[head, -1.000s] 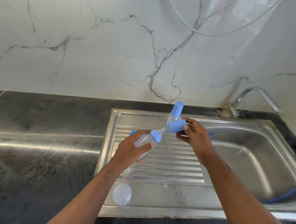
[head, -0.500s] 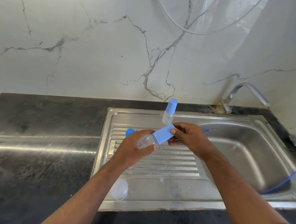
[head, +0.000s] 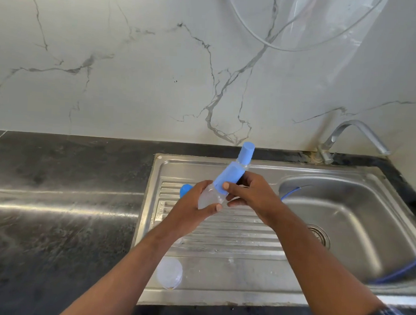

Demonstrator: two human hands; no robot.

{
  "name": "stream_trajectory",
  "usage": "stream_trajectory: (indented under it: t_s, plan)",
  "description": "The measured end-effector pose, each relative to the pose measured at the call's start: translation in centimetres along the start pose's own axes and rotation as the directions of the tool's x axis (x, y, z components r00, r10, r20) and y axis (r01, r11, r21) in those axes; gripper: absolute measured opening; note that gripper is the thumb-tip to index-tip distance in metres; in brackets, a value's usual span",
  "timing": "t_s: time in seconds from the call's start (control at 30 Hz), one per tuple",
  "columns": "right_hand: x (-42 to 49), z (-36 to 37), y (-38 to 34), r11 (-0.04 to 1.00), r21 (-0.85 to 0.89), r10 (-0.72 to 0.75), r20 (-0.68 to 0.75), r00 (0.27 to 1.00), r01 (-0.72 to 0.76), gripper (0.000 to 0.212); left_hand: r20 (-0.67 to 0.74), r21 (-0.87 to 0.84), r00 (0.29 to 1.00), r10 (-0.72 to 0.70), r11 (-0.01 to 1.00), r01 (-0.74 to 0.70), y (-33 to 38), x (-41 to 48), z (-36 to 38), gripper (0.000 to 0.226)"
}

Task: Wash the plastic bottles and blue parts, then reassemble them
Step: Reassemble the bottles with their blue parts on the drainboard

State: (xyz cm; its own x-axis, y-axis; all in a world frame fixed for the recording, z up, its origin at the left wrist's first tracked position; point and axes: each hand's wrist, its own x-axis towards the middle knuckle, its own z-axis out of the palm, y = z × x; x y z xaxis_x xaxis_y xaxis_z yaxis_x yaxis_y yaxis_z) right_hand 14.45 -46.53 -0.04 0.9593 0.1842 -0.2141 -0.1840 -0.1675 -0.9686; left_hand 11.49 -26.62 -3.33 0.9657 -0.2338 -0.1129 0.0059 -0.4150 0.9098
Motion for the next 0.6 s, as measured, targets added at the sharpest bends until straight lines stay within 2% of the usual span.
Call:
stream_trajectory:
  t_s: [0.07,0.2,0.37,0.5,0.6]
  plan:
    - [2.0,0.2,0.0,0.985,-0.17,-0.049,-0.103,0.993,0.031,0.029,-0.005,-0.036,1.0,-0.008,0.999,0.008,-1.0,0.3,-0.4,0.049]
    - [7.0,0.5,0.0,0.869,-0.495,-0.178,-0.276,0.944,0.019,0.031,-0.126,-0.073,0.985,-0.119,0.991,0.11,-3.3,0.8,-1.2,0.063]
    - [12.7,0.9,1.2,0.815,-0.58,-0.198,-0.296,0.934,-0.011,0.039,-0.134,-0.107,0.977,-0.165,0.983,0.151,-4.1,0.7,-2.2,0.055]
    - [15.2,1.2,2.0,0.791,-0.61,-0.171,-0.293,0.941,-0.046,0.04,-0.121,-0.101,0.972,-0.203,0.976,0.191,-4.9,0.8,-2.7,0.063]
    - [15.9,1.3,2.4,0.771,-0.635,-0.161,-0.278,0.947,-0.055,0.039,-0.121,-0.073,0.97,-0.21,0.977,0.203,-5.2,0.7,-2.8,0.054]
